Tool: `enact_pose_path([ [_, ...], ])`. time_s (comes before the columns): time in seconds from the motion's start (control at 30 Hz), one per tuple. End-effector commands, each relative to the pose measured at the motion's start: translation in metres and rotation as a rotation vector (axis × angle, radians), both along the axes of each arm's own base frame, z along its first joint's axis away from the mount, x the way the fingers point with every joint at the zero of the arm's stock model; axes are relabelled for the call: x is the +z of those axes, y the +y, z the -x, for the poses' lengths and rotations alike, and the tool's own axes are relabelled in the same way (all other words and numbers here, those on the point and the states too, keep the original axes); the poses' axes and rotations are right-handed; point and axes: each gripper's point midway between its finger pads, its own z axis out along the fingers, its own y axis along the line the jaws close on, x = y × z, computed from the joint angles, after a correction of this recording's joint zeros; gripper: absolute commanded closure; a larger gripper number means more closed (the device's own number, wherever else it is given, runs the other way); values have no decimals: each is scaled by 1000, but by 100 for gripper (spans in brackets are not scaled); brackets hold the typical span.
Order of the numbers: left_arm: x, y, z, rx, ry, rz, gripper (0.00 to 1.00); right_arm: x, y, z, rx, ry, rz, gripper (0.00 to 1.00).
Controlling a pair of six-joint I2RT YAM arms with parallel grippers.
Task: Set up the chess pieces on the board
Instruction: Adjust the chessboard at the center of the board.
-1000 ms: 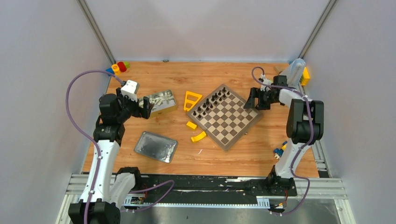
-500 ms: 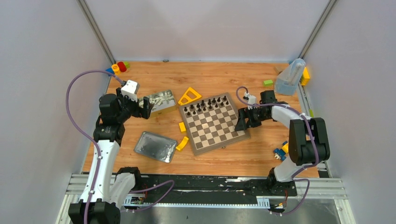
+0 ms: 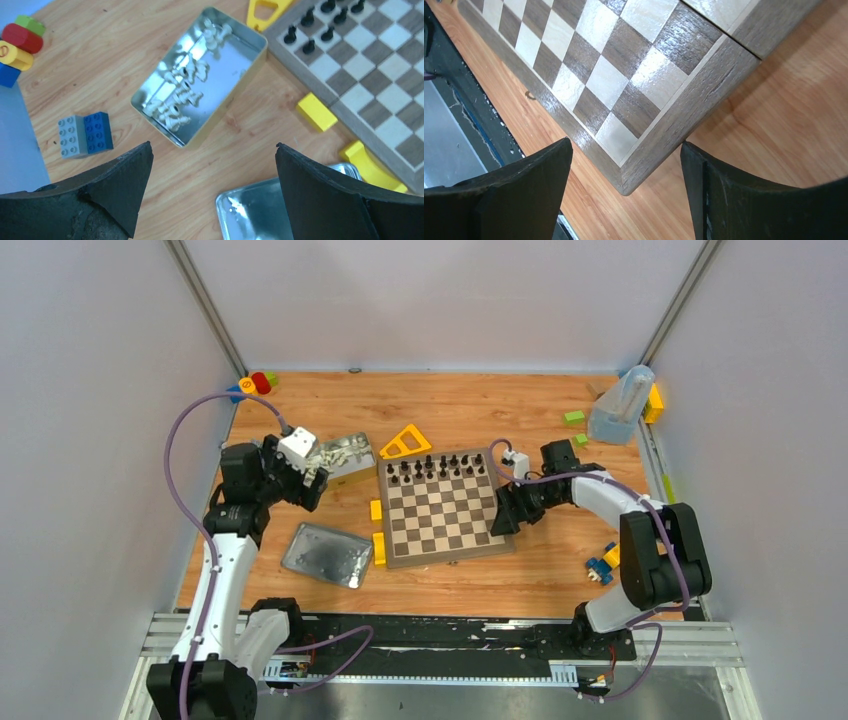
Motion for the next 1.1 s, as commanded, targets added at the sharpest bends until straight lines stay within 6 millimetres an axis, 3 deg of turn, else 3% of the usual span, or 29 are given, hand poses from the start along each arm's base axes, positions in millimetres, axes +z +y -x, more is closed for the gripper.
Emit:
enact_pose_path([
  [0.0,-34,-5,21,-199,54,-161,0,9,26,17,123,-5,-93,20],
  [0.1,-47,-7,28,-256,57,-193,0,9,33,22,154,-10,-84,20],
  [0.23,-49,-10,25,-293,15,-214,0,12,33,20,150,-24,-66,20],
  [0.37,-48,-13,9,-307,-40,-218,0,21,26,4,115,-97,-5,20],
  [0.53,-52,-14,-25,-341,-19,-249,1,36,10,-18,41,-193,70,21],
  [0.67,-64,-16,-48,-394,76,-278,12,46,-1,-29,-20,-226,89,21],
  [0.8,-79,-25,-68,-443,146,-336,14,53,-5,-31,-47,-237,81,21],
  [1.07,-115,-44,-76,-544,285,-400,18,54,-10,-32,-71,-240,79,22],
])
